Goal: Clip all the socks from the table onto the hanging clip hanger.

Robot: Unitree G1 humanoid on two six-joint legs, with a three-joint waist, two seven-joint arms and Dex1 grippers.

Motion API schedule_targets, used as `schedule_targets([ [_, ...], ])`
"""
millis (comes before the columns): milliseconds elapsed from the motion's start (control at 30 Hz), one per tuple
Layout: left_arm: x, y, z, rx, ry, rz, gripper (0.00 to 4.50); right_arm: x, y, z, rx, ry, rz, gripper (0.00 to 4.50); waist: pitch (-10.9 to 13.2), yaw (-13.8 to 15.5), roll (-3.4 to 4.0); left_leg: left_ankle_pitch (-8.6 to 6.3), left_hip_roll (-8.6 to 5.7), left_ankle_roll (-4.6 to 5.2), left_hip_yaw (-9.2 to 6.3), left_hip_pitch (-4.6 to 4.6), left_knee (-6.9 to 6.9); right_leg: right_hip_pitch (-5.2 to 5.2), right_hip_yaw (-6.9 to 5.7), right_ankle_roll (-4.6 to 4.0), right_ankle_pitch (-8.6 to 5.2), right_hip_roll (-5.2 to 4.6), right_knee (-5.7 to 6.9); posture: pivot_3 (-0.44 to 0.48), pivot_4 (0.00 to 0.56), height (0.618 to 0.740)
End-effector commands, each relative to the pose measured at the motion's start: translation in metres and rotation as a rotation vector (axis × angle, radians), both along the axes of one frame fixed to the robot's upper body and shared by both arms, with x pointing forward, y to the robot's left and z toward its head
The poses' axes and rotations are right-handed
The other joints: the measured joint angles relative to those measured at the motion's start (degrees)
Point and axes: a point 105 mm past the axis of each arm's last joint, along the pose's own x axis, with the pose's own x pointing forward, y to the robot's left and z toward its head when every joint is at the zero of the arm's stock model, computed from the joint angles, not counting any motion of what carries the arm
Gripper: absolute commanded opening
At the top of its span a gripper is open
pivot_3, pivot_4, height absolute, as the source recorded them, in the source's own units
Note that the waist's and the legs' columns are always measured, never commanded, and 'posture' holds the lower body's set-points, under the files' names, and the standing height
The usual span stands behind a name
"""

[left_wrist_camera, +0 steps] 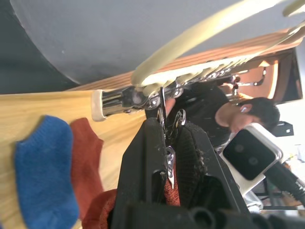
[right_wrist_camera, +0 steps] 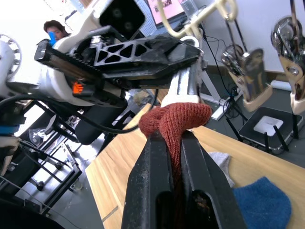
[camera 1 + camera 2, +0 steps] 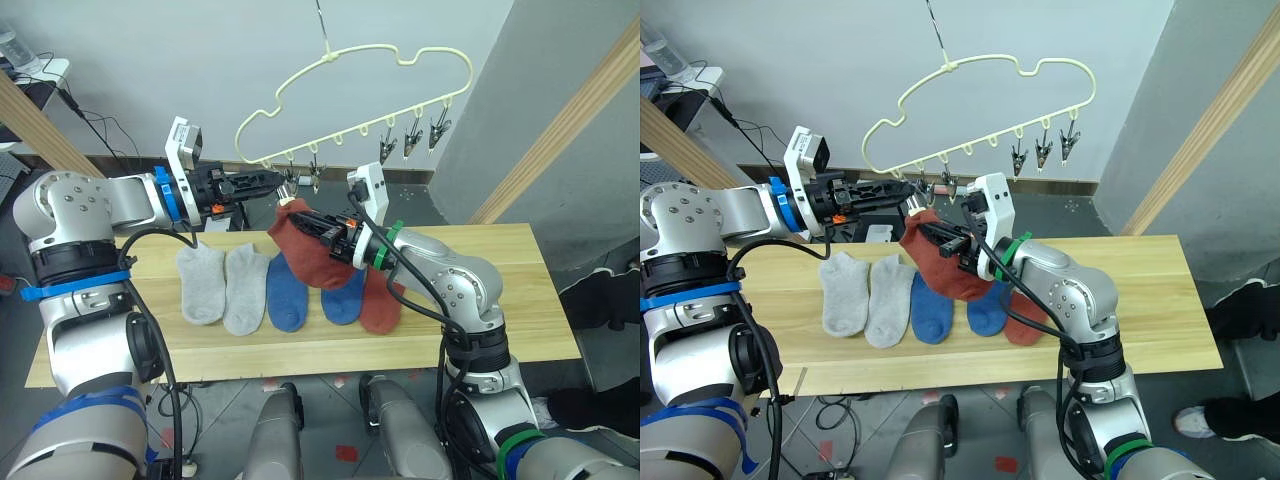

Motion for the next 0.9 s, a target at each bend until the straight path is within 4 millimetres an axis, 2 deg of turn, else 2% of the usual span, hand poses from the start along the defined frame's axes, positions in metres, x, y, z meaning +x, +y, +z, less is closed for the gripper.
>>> schedule_targets([
  [33, -0.007, -0.004, 0.017, -0.019, -0.091, -0.039, 0.56, -0.003, 0.004, 0.015, 0.033, -0.053, 0.009, 0.0, 0.0, 0.02, 0.0, 0.0, 0.0, 0.0, -0.01, -0.03, 0.0, -0.03, -0.01, 0.0, 0.0, -0.01, 0.01, -0.103, 0.31, 0.74],
  [233, -0.01, 0.002, 0.021, -0.045, -0.088, -0.035, 2.24, -0.002, 0.006, 0.01, 0.013, -0.052, 0.011, 0.0, 0.0, 0.01, 0.0, 0.0, -0.01, 0.0, -0.02, -0.08, -0.01, -0.08, -0.03, 0.0, 0.0, -0.01, 0.02, -0.093, 0.306, 0.74],
  [367, -0.014, 0.013, 0.026, 0.02, -0.149, 0.012, 3.29, 0.0, 0.01, 0.007, -0.006, -0.06, 0.003, 0.0, -0.01, -0.02, -0.01, 0.0, -0.01, 0.0, -0.01, -0.08, -0.01, -0.09, -0.03, 0.0, 0.0, 0.0, 0.03, -0.085, 0.289, 0.74],
  [500, -0.035, 0.02, 0.029, 0.094, -0.248, 0.023, 4.44, 0.004, 0.018, 0.0, -0.039, -0.073, -0.004, 1.08, -0.01, -0.22, -0.02, 0.0, 0.02, -0.01, -0.02, -0.08, -0.06, -0.12, -0.01, -0.01, 0.01, -0.02, 0.03, -0.065, 0.289, 0.74],
  [700, -0.045, 0.035, 0.022, 0.129, -0.302, 0.124, 4.5, 0.0, 0.016, -0.006, -0.069, -0.1, 0.011, 3.11, -0.03, 0.1, -0.05, 0.02, 0.05, -0.04, -0.05, -0.06, -0.17, -0.14, -0.05, -0.01, 0.01, -0.14, 0.08, -0.047, 0.28, 0.74],
  [800, -0.039, 0.044, 0.014, 0.168, -0.36, 0.247, 4.5, 0.0, 0.002, -0.011, -0.116, -0.129, -0.015, 4.2, -0.06, 0.4, -0.08, 0.03, 0.05, -0.03, -0.03, -0.06, -0.16, -0.13, -0.02, -0.01, 0.01, -0.19, 0.06, -0.042, 0.271, 0.74],
  [833, -0.035, 0.049, 0.012, 0.198, -0.403, 0.317, 4.5, 0.0, -0.007, -0.014, -0.151, -0.158, -0.033, 4.47, -0.06, 0.65, -0.09, 0.03, 0.05, -0.03, -0.04, -0.07, -0.14, -0.12, -0.03, -0.01, 0.01, -0.21, 0.08, -0.042, 0.268, 0.74],
  [900, -0.031, 0.053, 0.009, 0.239, -0.46, 0.399, 4.5, -0.003, -0.017, -0.014, -0.175, -0.183, -0.047, 4.47, -0.08, 1.26, -0.1, 0.02, 0.03, -0.03, -0.02, -0.07, -0.15, -0.11, 0.0, -0.01, 0.01, -0.27, 0.03, -0.042, 0.267, 0.74],
])
